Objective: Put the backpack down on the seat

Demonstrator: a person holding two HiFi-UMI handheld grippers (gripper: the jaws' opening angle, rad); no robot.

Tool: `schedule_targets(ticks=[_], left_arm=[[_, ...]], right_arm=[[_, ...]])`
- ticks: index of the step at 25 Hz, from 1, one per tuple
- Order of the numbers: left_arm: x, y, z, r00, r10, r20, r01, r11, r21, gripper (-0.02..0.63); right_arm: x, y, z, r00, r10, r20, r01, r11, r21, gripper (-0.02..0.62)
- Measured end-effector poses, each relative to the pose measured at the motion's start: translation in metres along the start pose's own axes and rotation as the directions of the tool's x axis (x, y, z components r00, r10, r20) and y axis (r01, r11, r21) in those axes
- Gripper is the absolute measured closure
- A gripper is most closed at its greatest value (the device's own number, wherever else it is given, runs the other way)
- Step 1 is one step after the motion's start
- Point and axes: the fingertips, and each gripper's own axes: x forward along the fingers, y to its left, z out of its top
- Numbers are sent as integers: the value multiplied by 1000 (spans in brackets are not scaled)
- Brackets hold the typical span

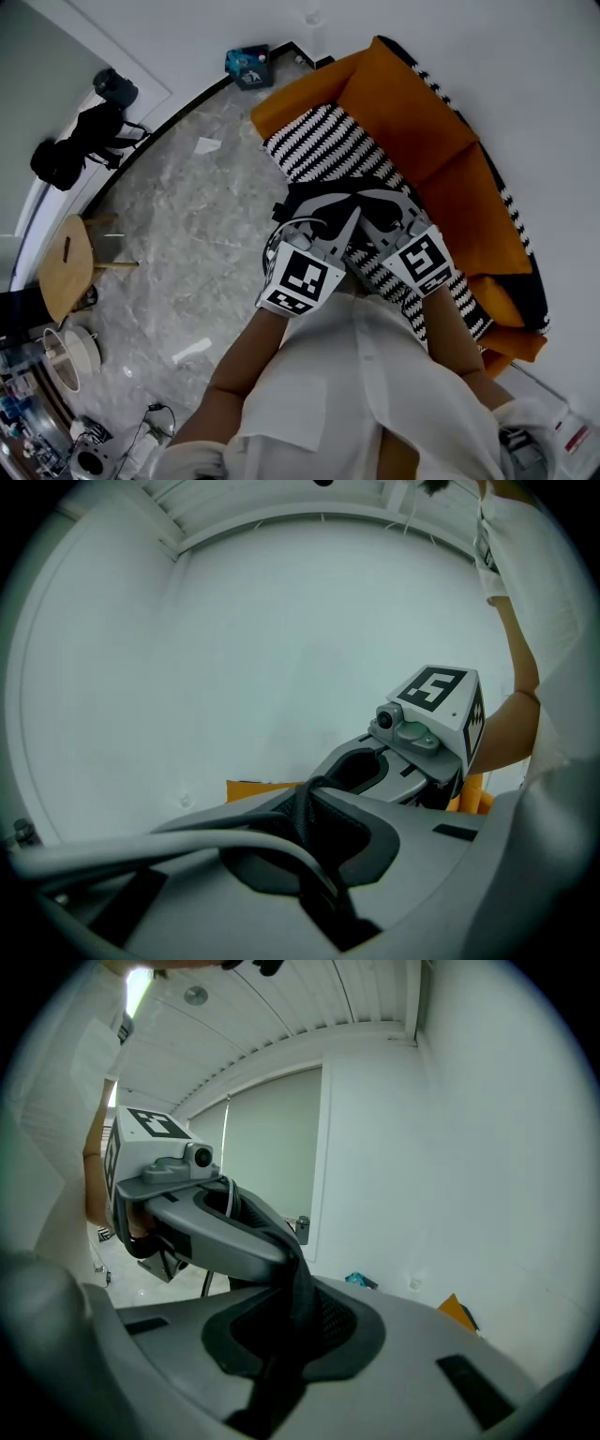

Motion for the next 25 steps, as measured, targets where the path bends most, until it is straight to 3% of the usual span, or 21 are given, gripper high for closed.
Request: schedule_targets(ticks=[6, 17, 25], left_arm=[[-13, 58, -2, 999, 33, 4, -33, 999, 13, 555], [24, 130, 8, 996, 91, -14, -91, 994, -67, 555], [68, 158, 18, 998, 65, -13, -65, 997, -50, 555]], right_arm=[[52, -6, 29, 999, 32, 17, -33, 999, 15, 543], [105, -63, 47, 992, 127, 12, -126, 991, -37, 543], [121, -114, 44, 994, 103, 22, -102, 995, -23, 543]])
